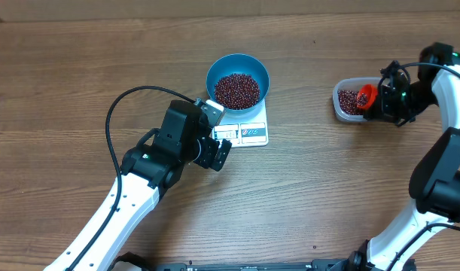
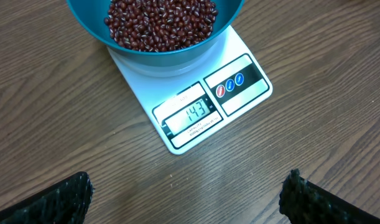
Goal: Scoop item into bowl and weigh 150g on scale
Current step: 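Dip the red scoop into the beans in the tub and fill it, then lift the filled scoop and carry it over the blue bowl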
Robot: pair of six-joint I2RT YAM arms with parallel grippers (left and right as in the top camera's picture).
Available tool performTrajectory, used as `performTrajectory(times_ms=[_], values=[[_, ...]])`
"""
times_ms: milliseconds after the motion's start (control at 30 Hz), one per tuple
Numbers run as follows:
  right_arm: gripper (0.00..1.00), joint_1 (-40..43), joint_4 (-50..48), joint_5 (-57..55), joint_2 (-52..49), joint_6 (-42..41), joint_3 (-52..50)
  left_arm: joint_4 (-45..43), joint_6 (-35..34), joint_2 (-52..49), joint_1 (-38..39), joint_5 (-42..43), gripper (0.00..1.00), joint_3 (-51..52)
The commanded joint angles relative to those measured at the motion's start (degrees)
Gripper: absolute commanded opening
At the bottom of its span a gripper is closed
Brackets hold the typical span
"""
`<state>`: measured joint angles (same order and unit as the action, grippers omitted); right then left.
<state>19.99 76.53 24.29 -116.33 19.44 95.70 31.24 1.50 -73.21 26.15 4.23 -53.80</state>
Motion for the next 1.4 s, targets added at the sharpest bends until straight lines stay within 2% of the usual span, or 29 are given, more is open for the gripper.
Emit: performTrajectory(times_ms=[0, 400, 667, 933, 1367], values=[[0.04, 1.25, 0.72, 7.65, -0.24, 3.69, 1.57, -0.15, 0.24, -0.28, -0.26, -0.35, 1.00, 0.20], [0.04, 4.44, 5.11, 17.46, 2.19, 9.51, 1.57, -0.13, 0.24, -0.28, -0.26, -0.35, 1.00, 0.20], [0.04, 3.37, 5.22, 22.58, 7.06, 9.35, 1.57, -0.13, 0.24, -0.28, -0.26, -0.35, 1.00, 0.20], [0.04, -3.78, 3.96, 26.56, 8.87, 8.76, 1.57, -0.13, 0.24, -0.28, -0.26, -0.37, 0.99, 0.20], [0.04, -21.55, -12.57, 22.75, 8.87, -7.32, 1.57, -0.04, 0.24, -0.28, -0.26, -0.35, 1.00, 0.20]])
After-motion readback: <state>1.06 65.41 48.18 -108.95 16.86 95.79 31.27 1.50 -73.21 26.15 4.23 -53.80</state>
